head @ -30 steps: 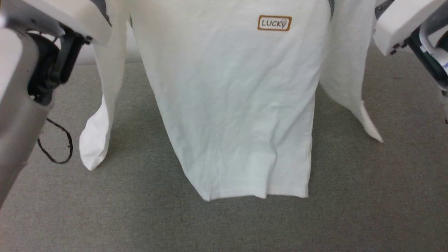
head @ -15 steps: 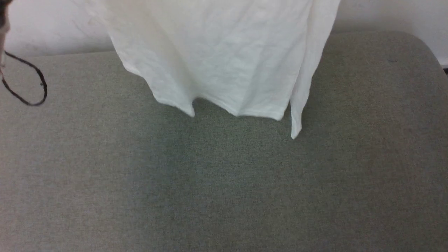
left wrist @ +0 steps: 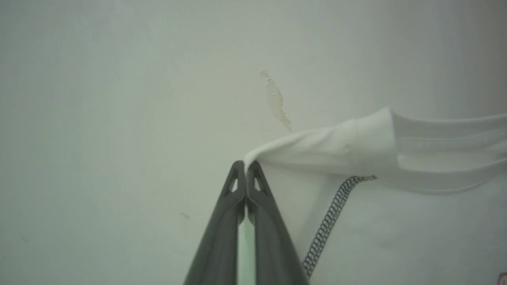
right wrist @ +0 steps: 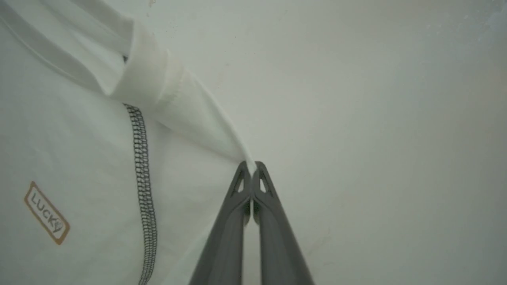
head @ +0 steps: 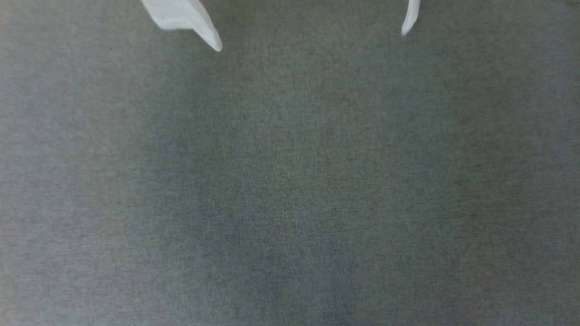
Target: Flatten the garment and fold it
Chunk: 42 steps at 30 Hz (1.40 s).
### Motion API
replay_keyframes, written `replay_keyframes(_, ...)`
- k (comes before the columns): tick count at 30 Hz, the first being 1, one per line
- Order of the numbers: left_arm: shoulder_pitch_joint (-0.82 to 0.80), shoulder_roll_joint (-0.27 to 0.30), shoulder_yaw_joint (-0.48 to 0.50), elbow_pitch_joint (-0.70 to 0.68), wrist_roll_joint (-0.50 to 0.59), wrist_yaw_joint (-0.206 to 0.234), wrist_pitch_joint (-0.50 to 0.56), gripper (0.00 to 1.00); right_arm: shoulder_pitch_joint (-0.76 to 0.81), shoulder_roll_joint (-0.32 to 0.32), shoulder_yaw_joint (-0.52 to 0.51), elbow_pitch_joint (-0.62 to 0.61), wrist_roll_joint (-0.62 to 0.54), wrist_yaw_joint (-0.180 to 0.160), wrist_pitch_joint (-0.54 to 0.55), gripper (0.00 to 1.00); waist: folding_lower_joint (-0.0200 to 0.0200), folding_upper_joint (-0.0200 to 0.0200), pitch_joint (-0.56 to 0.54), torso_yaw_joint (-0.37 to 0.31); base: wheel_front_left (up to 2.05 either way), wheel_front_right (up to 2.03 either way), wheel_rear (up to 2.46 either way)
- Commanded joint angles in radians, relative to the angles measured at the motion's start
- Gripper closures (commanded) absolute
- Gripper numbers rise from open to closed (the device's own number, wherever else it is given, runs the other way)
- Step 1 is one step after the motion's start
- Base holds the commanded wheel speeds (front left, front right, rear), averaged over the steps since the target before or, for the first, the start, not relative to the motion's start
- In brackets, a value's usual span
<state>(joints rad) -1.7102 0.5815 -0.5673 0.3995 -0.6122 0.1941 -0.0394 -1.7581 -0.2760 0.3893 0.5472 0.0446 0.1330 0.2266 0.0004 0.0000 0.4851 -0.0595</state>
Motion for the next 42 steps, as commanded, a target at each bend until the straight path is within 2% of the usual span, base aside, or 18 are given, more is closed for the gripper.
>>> replay_keyframes(1,-0.031,0.003,0.01,0.003,0.013,0.003,-0.016,1.0,-0.025,-0.001,-0.007,0.012,-0.014,-0.002,-0.008,1.0,-0.0004,0.0,0.163,0.005,0.0,0.0,0.0)
replay_keyframes(6,-0.085,0.002,0.02,0.004,0.03,-0.005,-0.074,1.0,-0.086,-0.002,-0.005,0.03,-0.055,-0.002,-0.044,1.0,-0.0004,0.0,0.249,0.003,0.0,0.0,0.0)
replay_keyframes(11,-0.115,0.008,0.003,-0.001,0.052,-0.036,-0.11,1.0,-0.113,-0.015,0.012,0.029,-0.066,-0.002,-0.074,1.0,-0.0004,0.0,0.316,0.01,0.0,0.0,0.0)
replay_keyframes(19,-0.086,0.036,-0.007,-0.046,0.058,-0.069,-0.16,1.0,-0.08,-0.066,0.072,-0.047,-0.018,-0.002,-0.1,1.0,-0.0004,0.0,0.347,0.017,0.0,0.0,0.0)
replay_keyframes(23,-0.009,0.052,-0.012,-0.107,0.035,-0.076,-0.166,1.0,-0.022,-0.096,0.09,-0.114,0.022,-0.002,-0.107,1.0,-0.0004,0.0,0.317,0.02,0.0,0.0,0.0)
replay_keyframes(27,0.082,0.079,-0.01,-0.191,0.007,-0.063,-0.158,1.0,0.059,-0.127,0.102,-0.2,0.057,-0.002,-0.102,1.0,-0.0004,0.0,0.267,0.022,0.0,0.0,0.0)
replay_keyframes(32,0.233,0.108,-0.054,-0.294,-0.026,-0.065,-0.12,1.0,0.197,-0.169,0.1,-0.295,0.1,-0.002,-0.09,1.0,-0.0004,0.0,0.176,0.029,0.0,0.0,0.0)
replay_keyframes(38,0.46,0.158,-0.115,-0.416,-0.048,-0.025,-0.094,1.0,0.444,-0.205,0.09,-0.392,0.154,-0.002,-0.082,1.0,-0.0004,0.0,0.055,0.023,0.0,0.0,0.0)
replay_keyframes(42,0.627,0.184,-0.14,-0.495,-0.08,0.026,-0.103,1.0,0.62,-0.216,0.087,-0.461,0.188,-0.002,-0.065,1.0,-0.0004,0.0,-0.011,0.02,0.0,0.0,0.0)
